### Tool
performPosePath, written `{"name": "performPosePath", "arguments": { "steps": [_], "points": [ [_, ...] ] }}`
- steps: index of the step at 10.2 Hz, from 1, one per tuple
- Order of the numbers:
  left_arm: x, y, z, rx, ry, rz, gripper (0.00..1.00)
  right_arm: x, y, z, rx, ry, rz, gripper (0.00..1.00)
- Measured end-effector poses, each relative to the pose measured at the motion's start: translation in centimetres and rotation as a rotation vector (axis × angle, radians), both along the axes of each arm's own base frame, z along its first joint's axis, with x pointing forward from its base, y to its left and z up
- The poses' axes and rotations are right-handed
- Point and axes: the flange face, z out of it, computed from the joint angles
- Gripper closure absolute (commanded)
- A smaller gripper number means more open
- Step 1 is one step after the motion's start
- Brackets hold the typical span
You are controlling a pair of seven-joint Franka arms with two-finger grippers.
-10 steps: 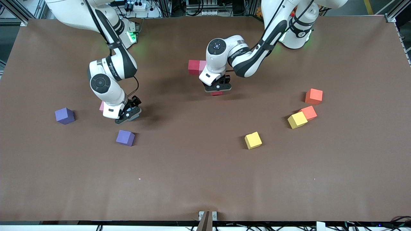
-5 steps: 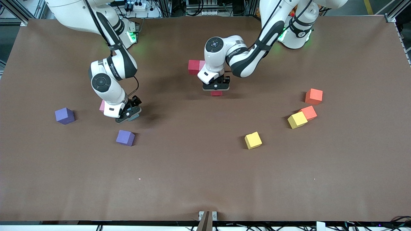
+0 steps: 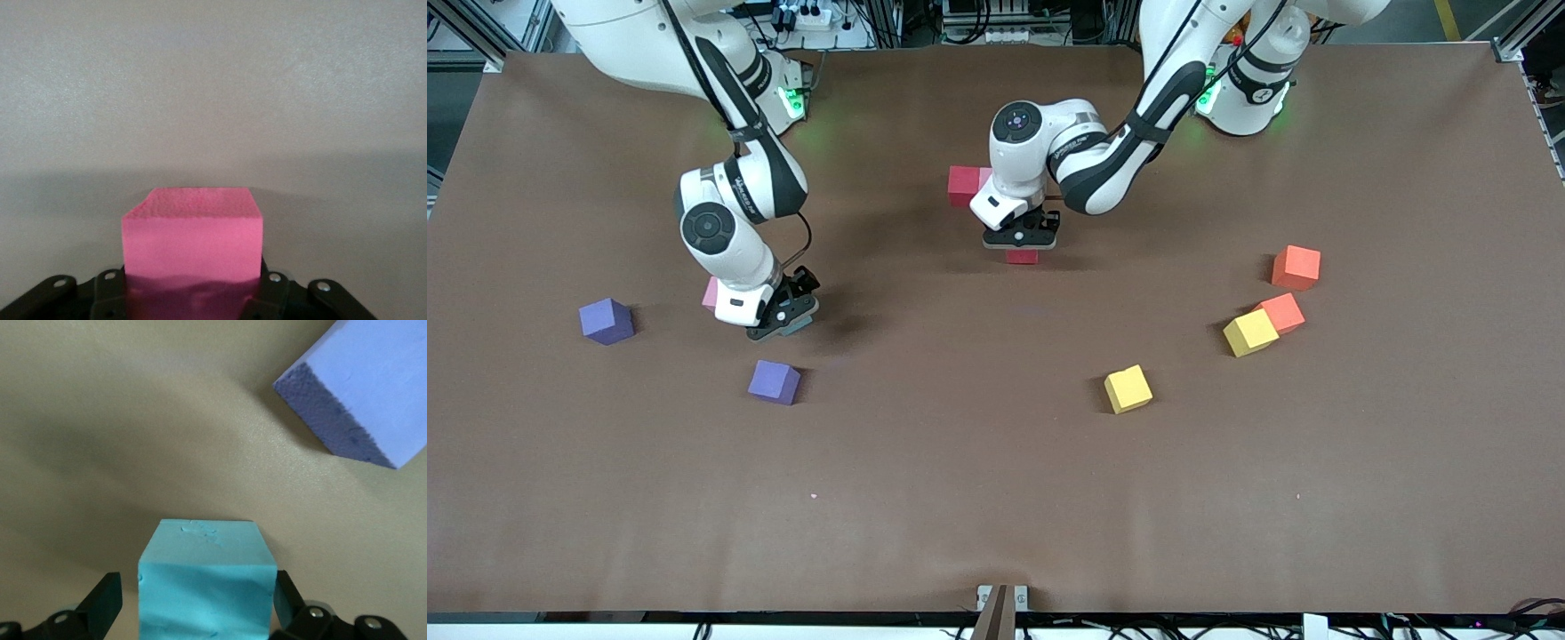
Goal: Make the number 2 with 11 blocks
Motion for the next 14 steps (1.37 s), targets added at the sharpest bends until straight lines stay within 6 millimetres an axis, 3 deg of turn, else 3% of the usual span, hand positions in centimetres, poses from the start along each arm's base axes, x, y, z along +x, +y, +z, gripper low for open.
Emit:
{"name": "performPosePath", "arguments": {
  "steps": [1, 2, 5, 8, 9, 10, 11, 14],
  "points": [
    [-0.1, 0.0, -0.1, 0.000, 0.001, -0.001, 0.83, 0.0, 0.0, -0.1, 0.000, 0.001, 0.000, 0.47],
    [-0.1, 0.0, -0.2, 0.001, 0.003, -0.001, 0.83, 0.0, 0.0, -0.1, 0.000, 0.000, 0.001, 0.58],
    [-1.0, -0.6, -0.3, -0.004, 0.012, -0.016, 0.82, 0.0, 0.2, 0.2, 0.002, -0.005, 0.007, 0.56],
    [-1.5, -0.7, -0.4, -0.003, 0.018, -0.023, 0.82, 0.0, 2.2, 1.3, 0.014, -0.026, 0.048, 0.52],
    [-1.7, -0.6, -0.6, -0.001, 0.021, -0.026, 0.75, 0.0, 3.0, 1.9, 0.018, -0.038, 0.063, 0.52],
    [-1.8, -0.6, -0.7, 0.001, 0.023, -0.028, 0.28, -0.1, 3.5, 2.4, 0.021, -0.045, 0.072, 0.52],
    [-1.8, -0.5, -0.7, 0.003, 0.024, -0.027, 0.00, -0.1, 3.7, 2.7, 0.023, -0.050, 0.076, 0.52],
    [-1.5, -0.3, -0.7, 0.002, 0.023, -0.020, 0.00, 0.0, 3.8, 2.9, 0.025, -0.054, 0.078, 0.51]
  ]
}}
